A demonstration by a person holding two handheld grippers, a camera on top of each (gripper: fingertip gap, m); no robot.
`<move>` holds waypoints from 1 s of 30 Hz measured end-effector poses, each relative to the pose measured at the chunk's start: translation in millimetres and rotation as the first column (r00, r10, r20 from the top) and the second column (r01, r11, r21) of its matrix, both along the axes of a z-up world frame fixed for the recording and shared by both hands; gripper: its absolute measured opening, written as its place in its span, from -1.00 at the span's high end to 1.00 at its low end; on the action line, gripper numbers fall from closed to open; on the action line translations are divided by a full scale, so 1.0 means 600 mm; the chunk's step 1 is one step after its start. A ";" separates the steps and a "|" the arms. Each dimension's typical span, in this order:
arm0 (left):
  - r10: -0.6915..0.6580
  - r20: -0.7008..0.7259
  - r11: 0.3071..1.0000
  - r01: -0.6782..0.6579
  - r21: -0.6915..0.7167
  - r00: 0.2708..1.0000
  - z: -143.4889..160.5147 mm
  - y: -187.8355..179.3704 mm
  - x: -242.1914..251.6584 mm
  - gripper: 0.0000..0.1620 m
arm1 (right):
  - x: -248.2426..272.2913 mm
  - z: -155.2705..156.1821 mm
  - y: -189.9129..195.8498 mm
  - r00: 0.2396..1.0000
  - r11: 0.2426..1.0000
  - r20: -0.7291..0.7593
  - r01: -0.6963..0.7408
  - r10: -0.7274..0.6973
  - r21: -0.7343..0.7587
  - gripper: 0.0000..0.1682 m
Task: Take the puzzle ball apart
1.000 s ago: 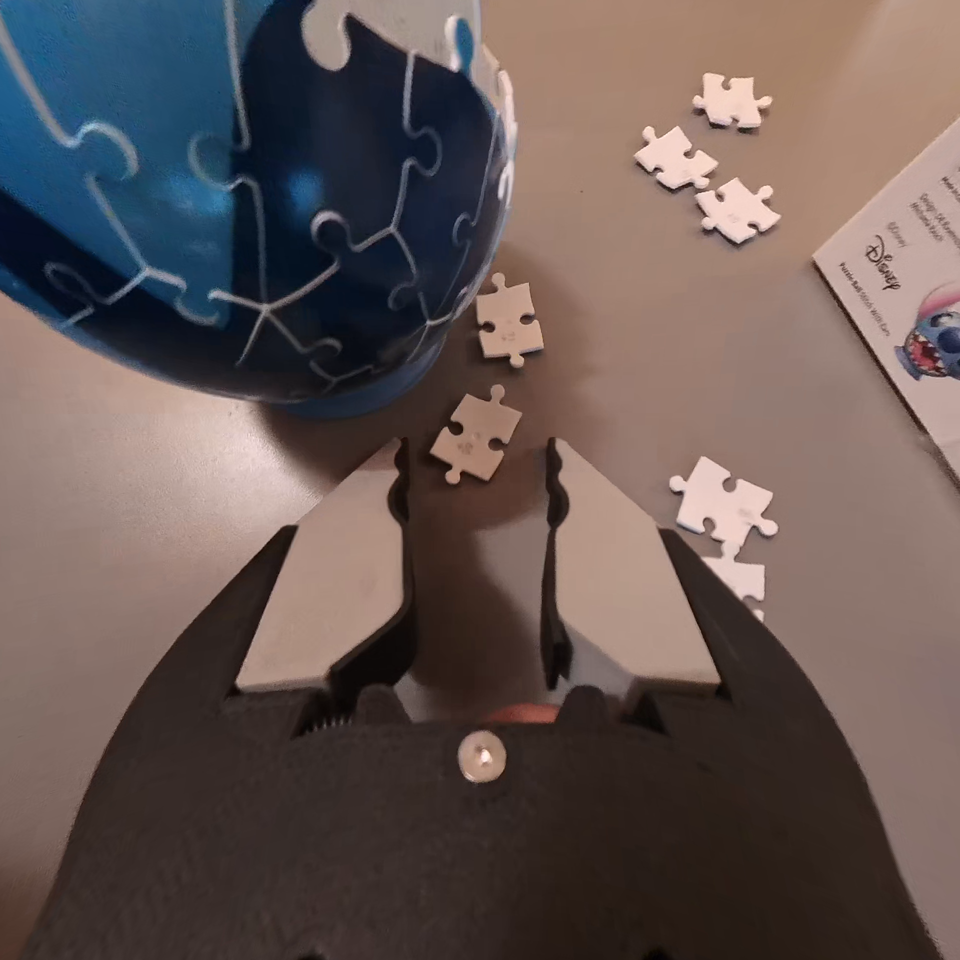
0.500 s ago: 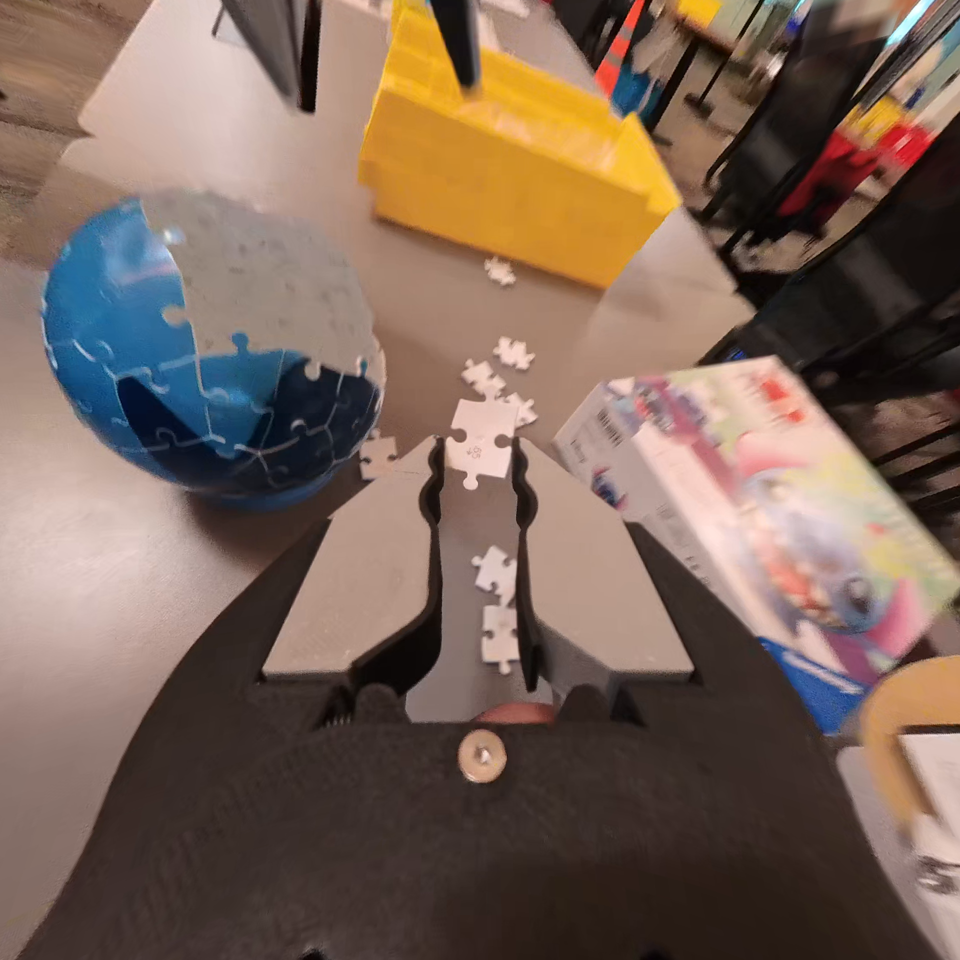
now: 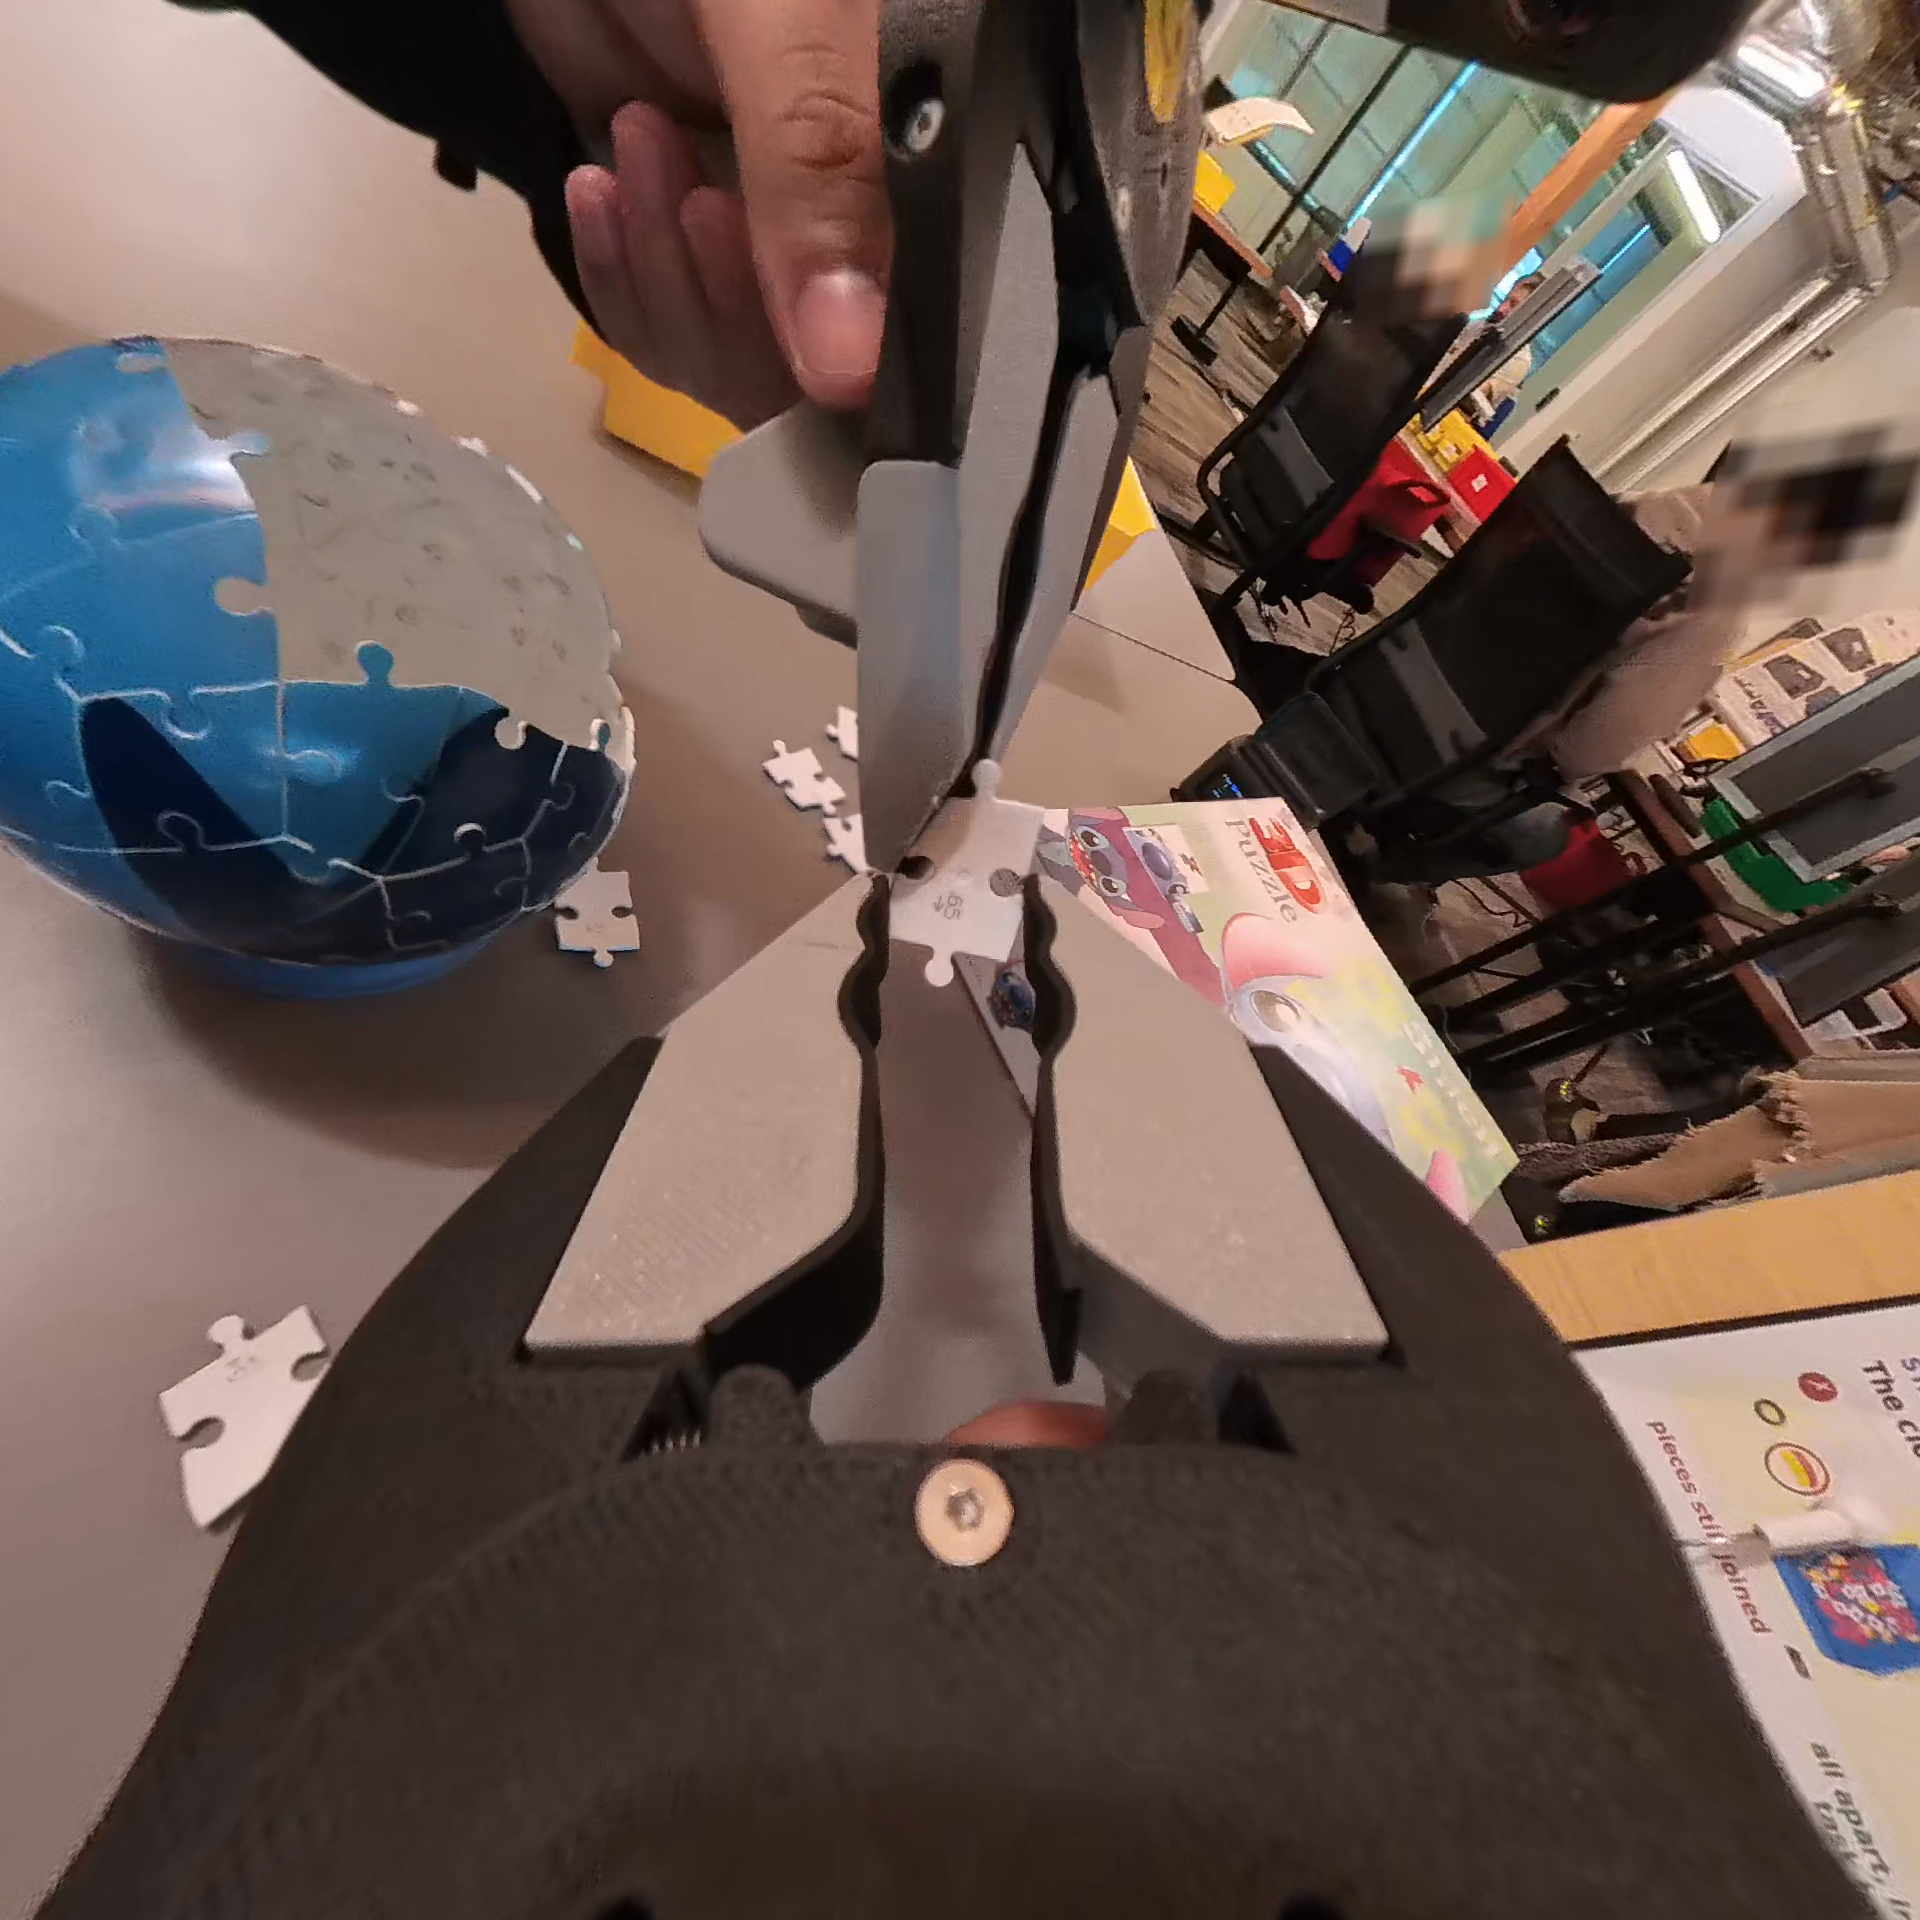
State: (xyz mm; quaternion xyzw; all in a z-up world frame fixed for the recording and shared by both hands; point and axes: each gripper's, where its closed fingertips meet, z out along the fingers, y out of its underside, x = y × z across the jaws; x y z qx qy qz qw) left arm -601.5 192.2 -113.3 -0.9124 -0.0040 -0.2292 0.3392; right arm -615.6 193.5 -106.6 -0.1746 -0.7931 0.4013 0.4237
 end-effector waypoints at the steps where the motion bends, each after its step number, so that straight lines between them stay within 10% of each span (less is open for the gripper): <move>1: 0.005 -0.002 1.000 -0.005 0.012 1.000 -0.001 0.003 -0.001 0.97 | -0.001 -0.001 0.002 1.000 1.000 0.000 0.000 0.000 -0.006 0.74; 8: 0.018 -0.070 0.987 -0.007 0.158 0.997 0.019 0.003 -0.020 1.00 | -0.004 0.013 0.016 0.996 0.980 0.069 -0.042 0.057 -0.196 0.80; 17: 0.087 -0.118 0.948 -0.045 0.316 0.989 0.056 -0.012 -0.032 1.00 | -0.015 0.060 -0.014 0.916 0.768 0.247 -0.094 0.316 -0.633 1.00; 23: 0.187 -0.224 0.953 -0.121 0.277 0.956 0.051 -0.048 -0.067 0.72 | -0.027 0.041 -0.030 0.911 0.931 0.352 -0.081 0.213 -0.355 1.00; 30: 0.136 -0.311 0.967 -0.058 0.249 0.941 0.034 -0.065 -0.051 0.99 | -0.028 0.032 -0.070 0.892 0.979 0.408 -0.142 0.192 -0.149 1.00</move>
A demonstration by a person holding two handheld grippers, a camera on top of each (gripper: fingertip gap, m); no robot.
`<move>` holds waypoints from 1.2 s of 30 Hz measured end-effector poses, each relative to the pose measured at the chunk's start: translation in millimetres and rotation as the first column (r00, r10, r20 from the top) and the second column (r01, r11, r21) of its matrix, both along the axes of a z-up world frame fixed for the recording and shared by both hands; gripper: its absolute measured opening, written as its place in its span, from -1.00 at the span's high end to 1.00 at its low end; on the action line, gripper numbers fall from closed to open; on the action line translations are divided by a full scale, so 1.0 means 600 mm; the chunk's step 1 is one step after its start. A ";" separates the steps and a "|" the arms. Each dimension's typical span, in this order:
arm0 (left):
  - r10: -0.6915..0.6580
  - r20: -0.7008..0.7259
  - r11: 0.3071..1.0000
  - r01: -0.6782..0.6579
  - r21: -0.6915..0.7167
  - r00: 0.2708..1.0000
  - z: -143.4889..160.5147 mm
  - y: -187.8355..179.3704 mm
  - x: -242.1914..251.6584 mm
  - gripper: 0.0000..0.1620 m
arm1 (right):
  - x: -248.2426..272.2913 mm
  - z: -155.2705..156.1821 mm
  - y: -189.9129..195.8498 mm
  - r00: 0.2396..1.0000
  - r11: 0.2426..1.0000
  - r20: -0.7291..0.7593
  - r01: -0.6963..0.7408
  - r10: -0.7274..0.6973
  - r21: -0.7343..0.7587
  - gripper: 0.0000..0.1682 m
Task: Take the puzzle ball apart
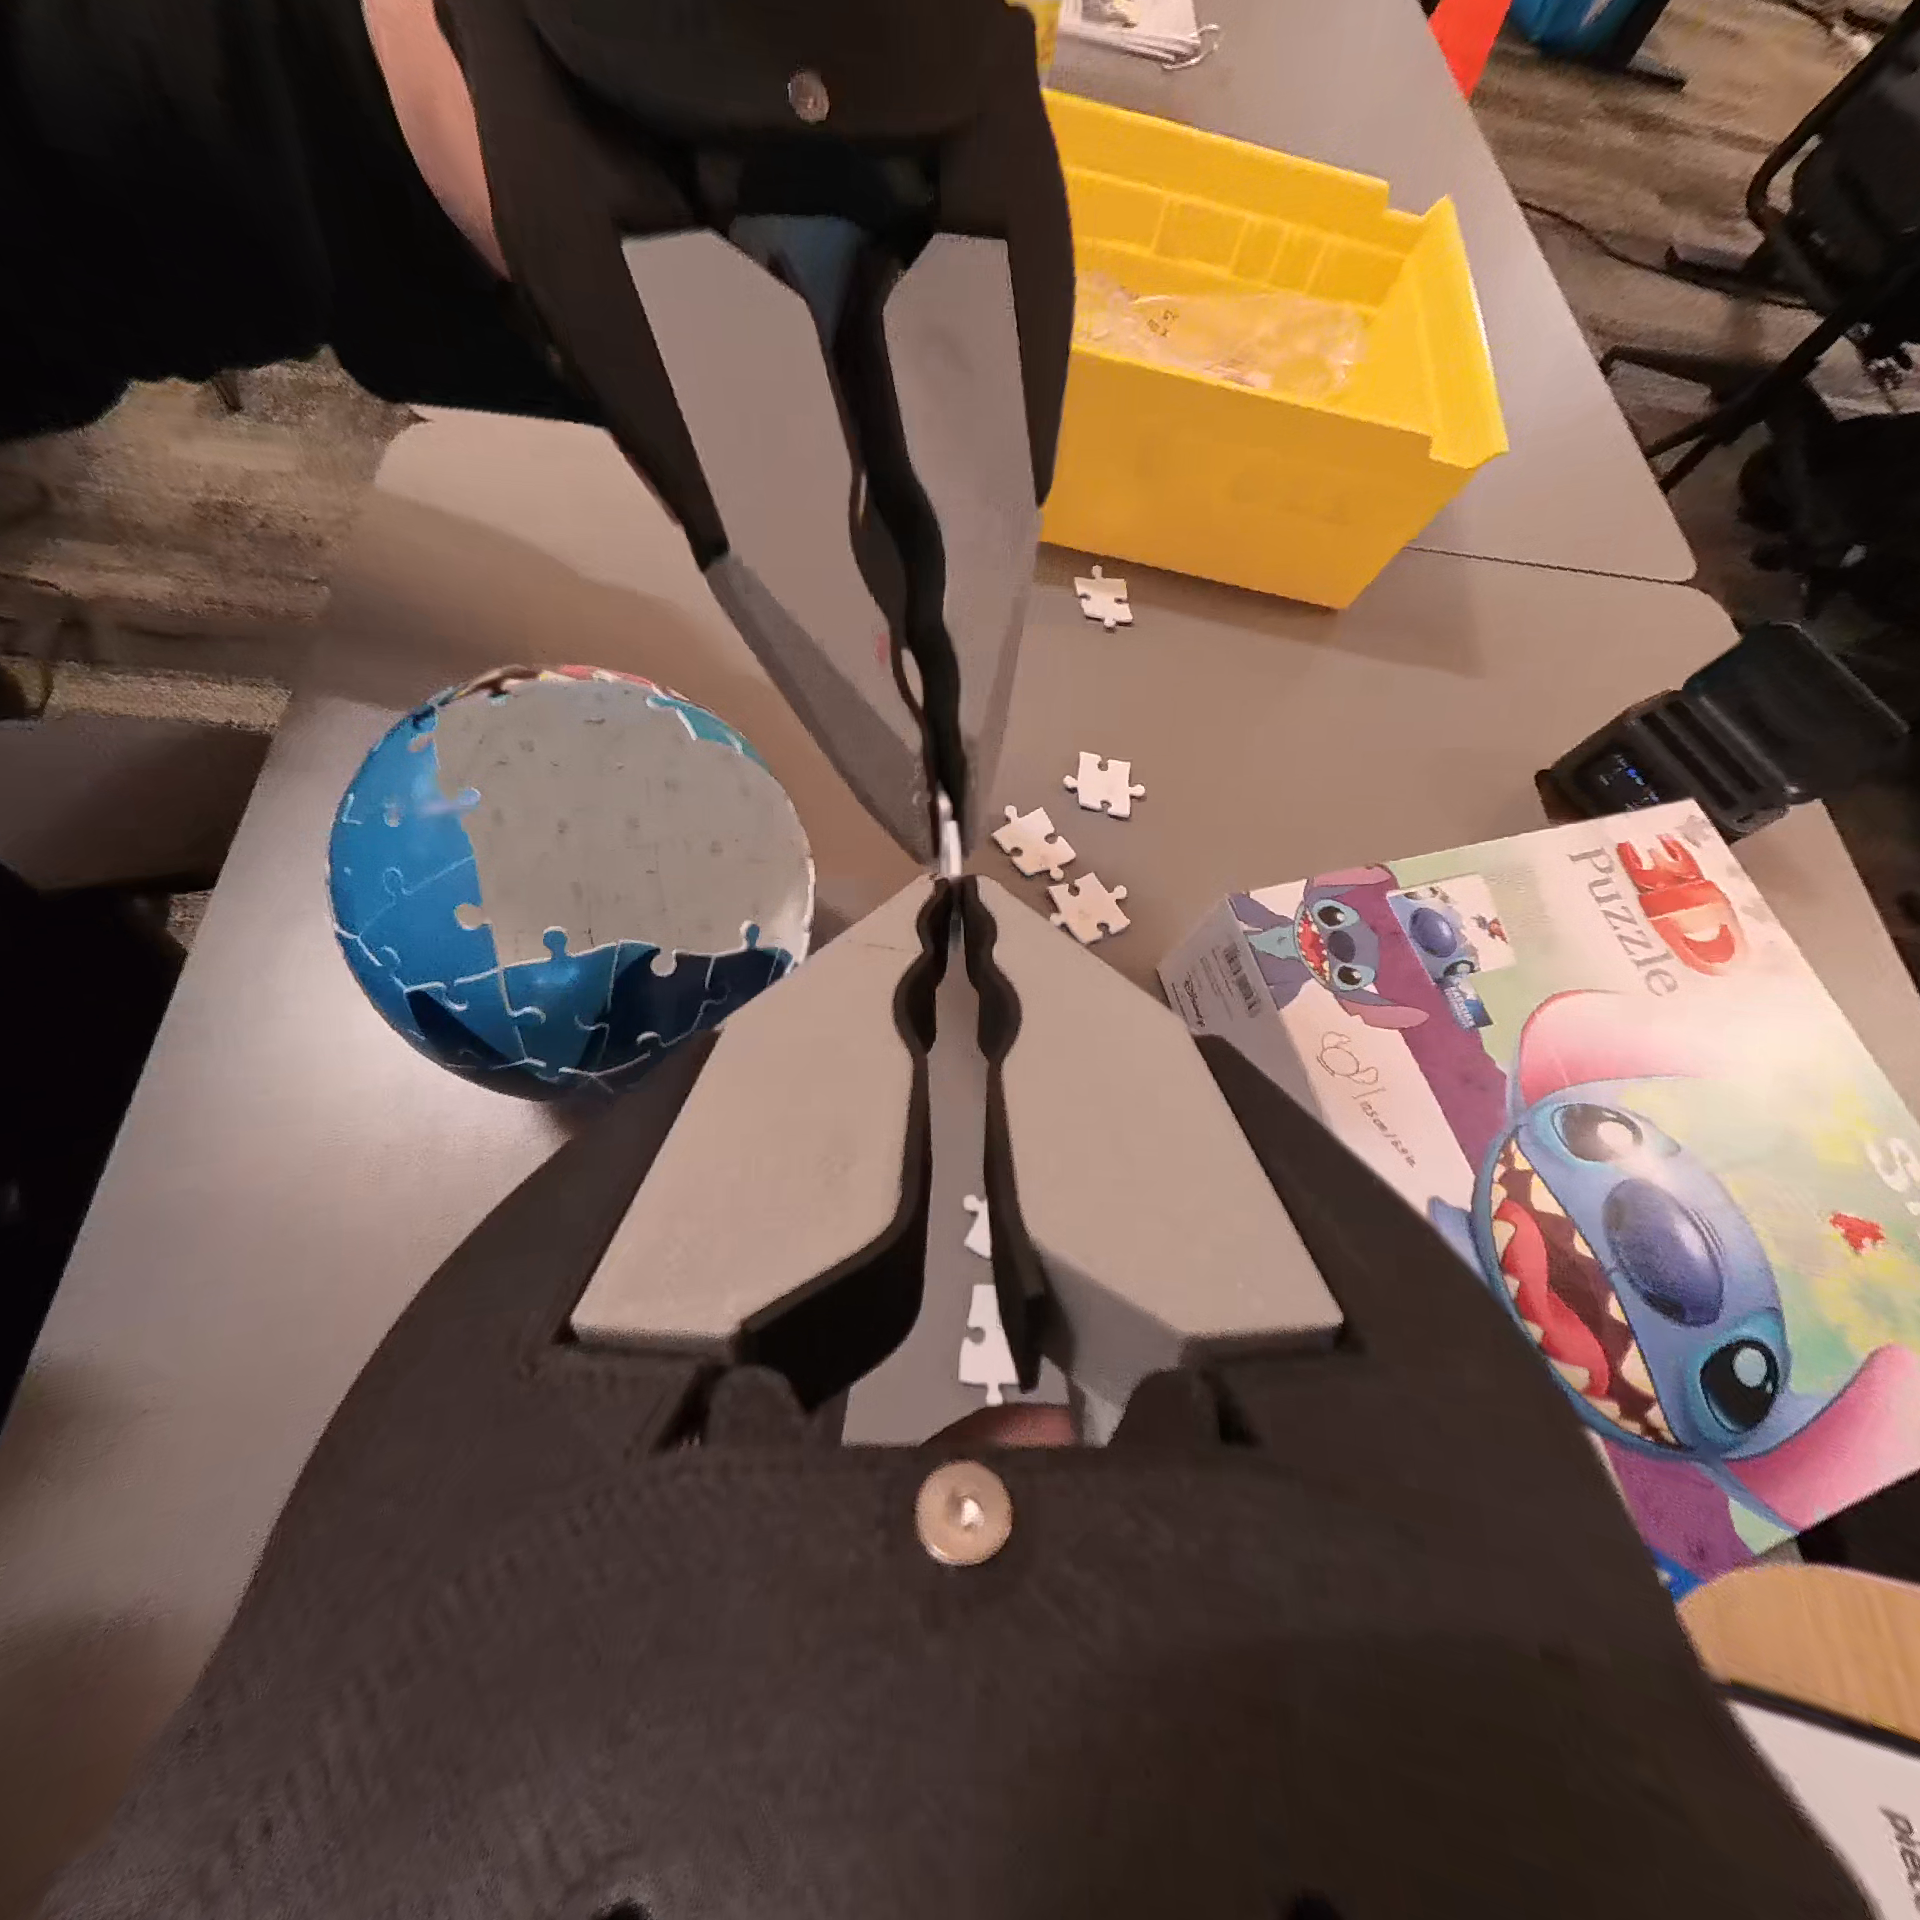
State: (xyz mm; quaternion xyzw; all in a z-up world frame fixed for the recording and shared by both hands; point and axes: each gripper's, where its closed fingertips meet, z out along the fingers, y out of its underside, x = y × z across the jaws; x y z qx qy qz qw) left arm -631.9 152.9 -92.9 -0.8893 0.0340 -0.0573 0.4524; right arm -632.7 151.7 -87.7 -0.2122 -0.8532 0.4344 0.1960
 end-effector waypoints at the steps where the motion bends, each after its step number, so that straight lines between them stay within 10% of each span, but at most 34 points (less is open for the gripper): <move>1: -0.005 -0.007 1.000 0.005 -0.011 1.000 -0.006 -0.003 0.001 1.00 | 0.000 0.001 -0.003 1.000 1.000 0.008 -0.009 0.009 -0.007 1.00; 14: 0.052 0.098 0.995 -0.060 0.084 0.994 -0.011 -0.032 -0.028 1.00 | -0.032 0.030 -0.035 0.995 0.952 0.089 -0.020 0.049 -0.304 0.97; 24: 0.078 0.087 0.996 -0.081 0.037 0.993 -0.028 -0.046 -0.026 0.96 | -0.031 -0.012 -0.057 0.998 0.989 0.034 -0.056 0.061 -0.134 1.00; 26: 0.138 0.051 0.990 -0.137 -0.013 0.989 -0.033 -0.069 -0.041 0.65 | -0.028 -0.030 -0.058 0.998 0.997 0.019 -0.065 0.066 -0.050 1.00; 36: 0.131 0.179 0.983 -0.105 -0.150 0.975 -0.042 -0.159 -0.023 0.37 | -0.016 -0.100 -0.099 0.964 0.946 0.107 -0.261 0.244 0.190 1.00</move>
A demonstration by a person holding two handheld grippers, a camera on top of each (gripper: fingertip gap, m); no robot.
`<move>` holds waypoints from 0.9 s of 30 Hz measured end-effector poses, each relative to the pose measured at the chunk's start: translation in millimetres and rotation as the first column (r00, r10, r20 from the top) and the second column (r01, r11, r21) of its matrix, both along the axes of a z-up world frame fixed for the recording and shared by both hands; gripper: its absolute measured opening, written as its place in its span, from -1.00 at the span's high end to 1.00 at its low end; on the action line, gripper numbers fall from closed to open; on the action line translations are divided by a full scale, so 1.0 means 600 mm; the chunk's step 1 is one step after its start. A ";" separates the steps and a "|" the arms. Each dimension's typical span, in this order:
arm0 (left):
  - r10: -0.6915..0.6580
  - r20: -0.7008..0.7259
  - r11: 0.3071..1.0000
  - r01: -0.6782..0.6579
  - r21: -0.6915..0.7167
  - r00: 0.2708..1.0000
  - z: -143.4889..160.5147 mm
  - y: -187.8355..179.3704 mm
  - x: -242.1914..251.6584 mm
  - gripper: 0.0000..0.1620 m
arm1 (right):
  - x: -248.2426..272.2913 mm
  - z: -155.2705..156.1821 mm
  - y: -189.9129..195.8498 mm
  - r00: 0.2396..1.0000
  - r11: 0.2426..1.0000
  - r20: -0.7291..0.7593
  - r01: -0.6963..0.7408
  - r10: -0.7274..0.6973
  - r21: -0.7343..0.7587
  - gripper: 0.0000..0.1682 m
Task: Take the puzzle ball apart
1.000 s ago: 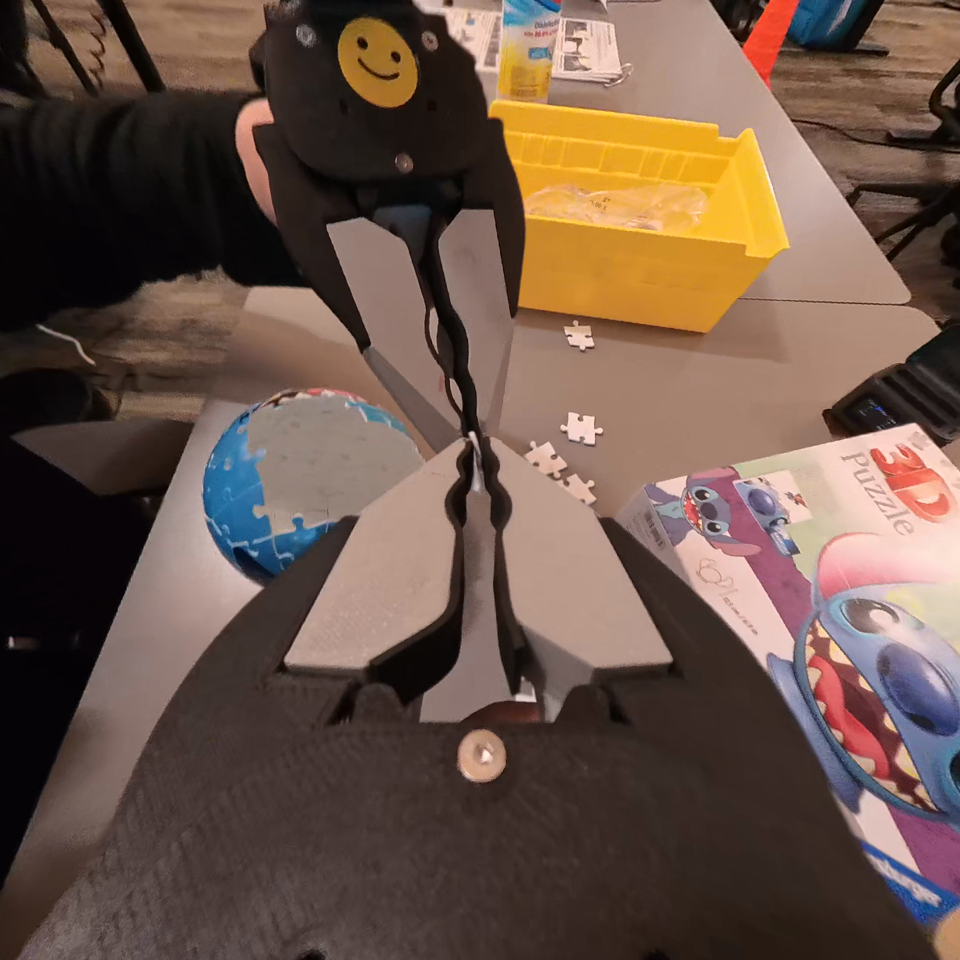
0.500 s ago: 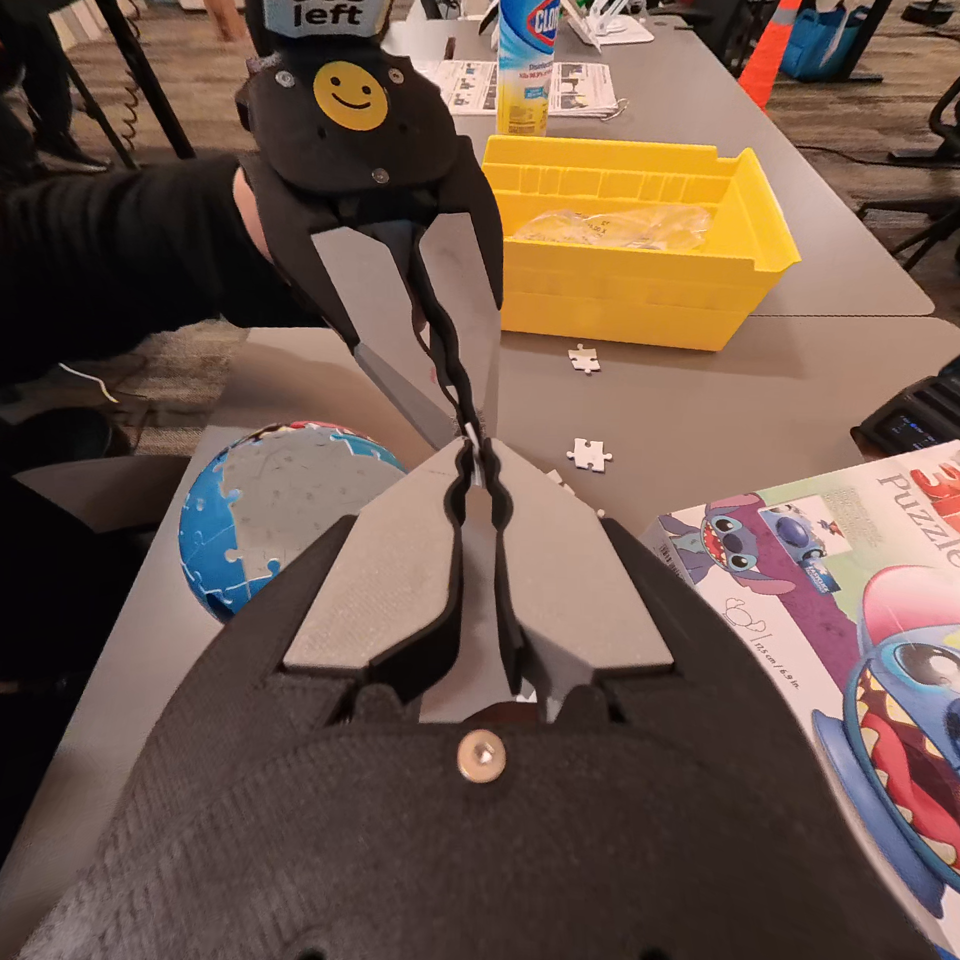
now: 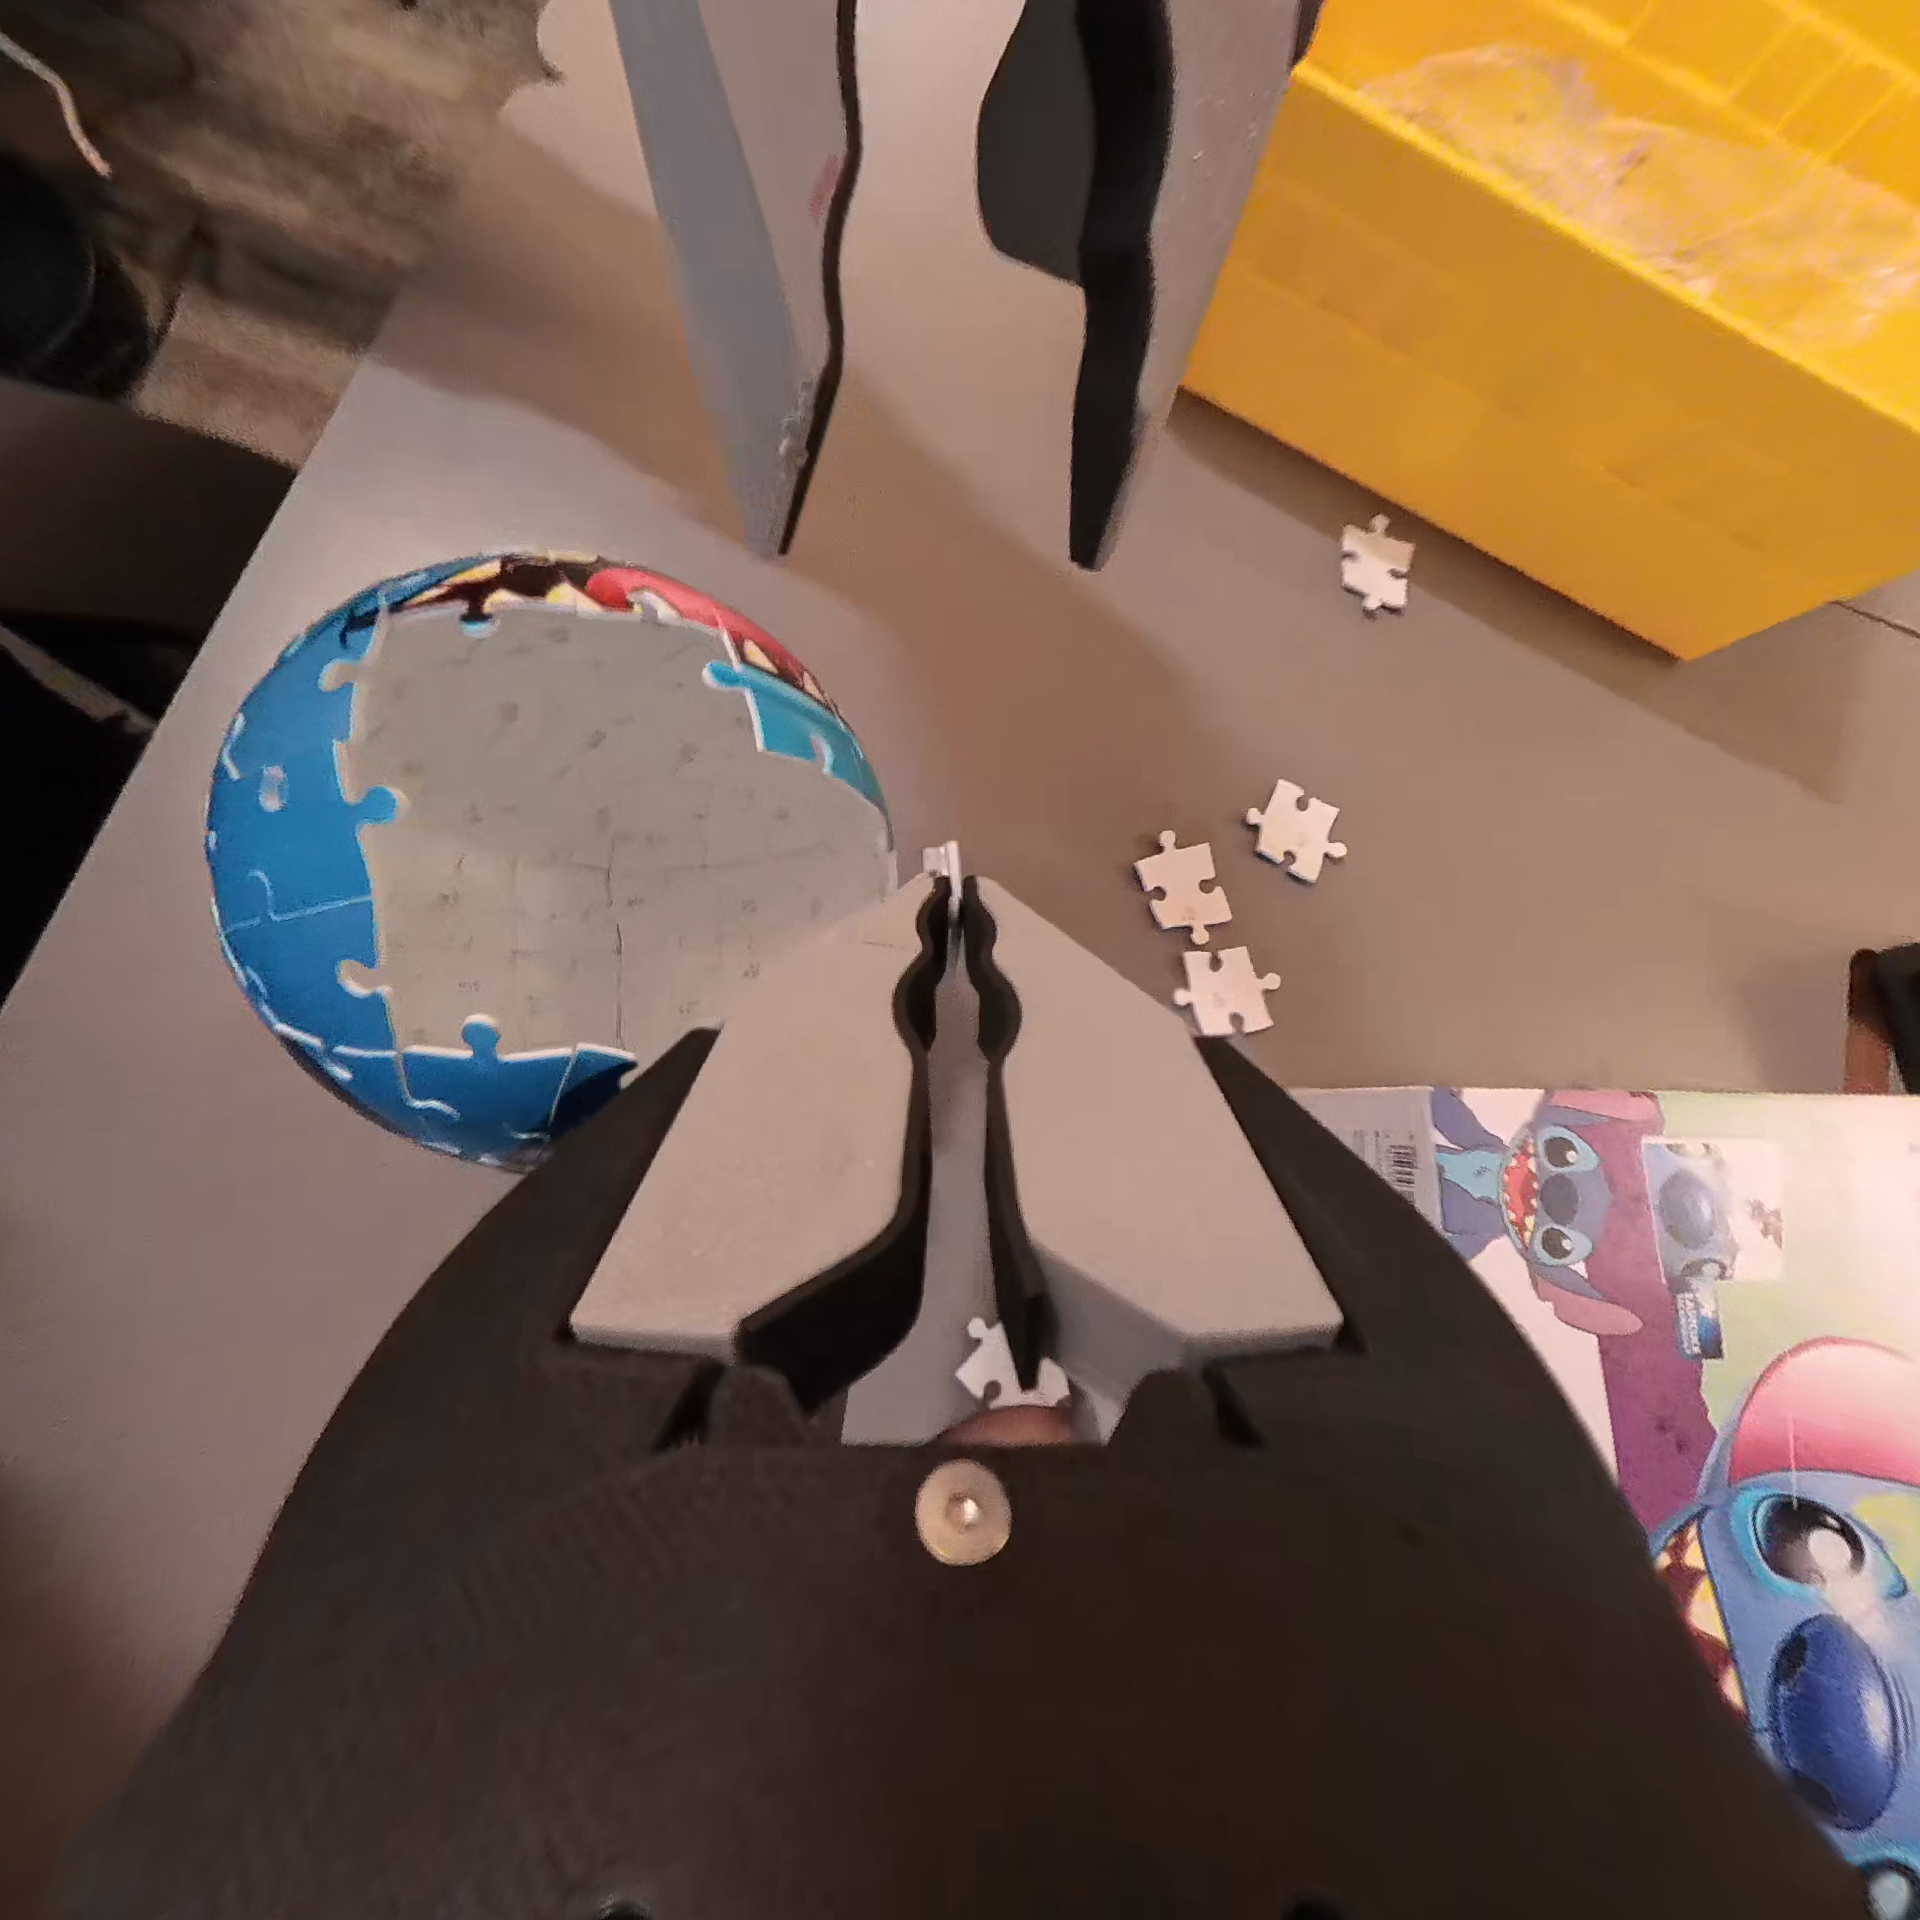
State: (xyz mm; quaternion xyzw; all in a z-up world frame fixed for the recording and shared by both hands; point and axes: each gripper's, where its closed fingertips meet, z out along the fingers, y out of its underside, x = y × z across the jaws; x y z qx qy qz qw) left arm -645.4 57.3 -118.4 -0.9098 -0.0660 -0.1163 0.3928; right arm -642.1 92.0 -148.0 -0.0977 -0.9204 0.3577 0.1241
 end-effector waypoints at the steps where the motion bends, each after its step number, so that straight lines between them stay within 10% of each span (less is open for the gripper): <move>1: -0.001 0.025 1.000 0.001 -0.011 1.000 -0.002 -0.002 0.002 0.34 | 0.002 -0.006 -0.002 1.000 1.000 0.008 -0.013 0.013 0.021 1.00; 27: -0.080 0.007 0.980 0.080 -0.182 0.997 -0.018 0.018 0.018 0.47 | 0.007 -0.025 -0.009 0.979 0.949 -0.110 -0.133 0.170 0.286 1.00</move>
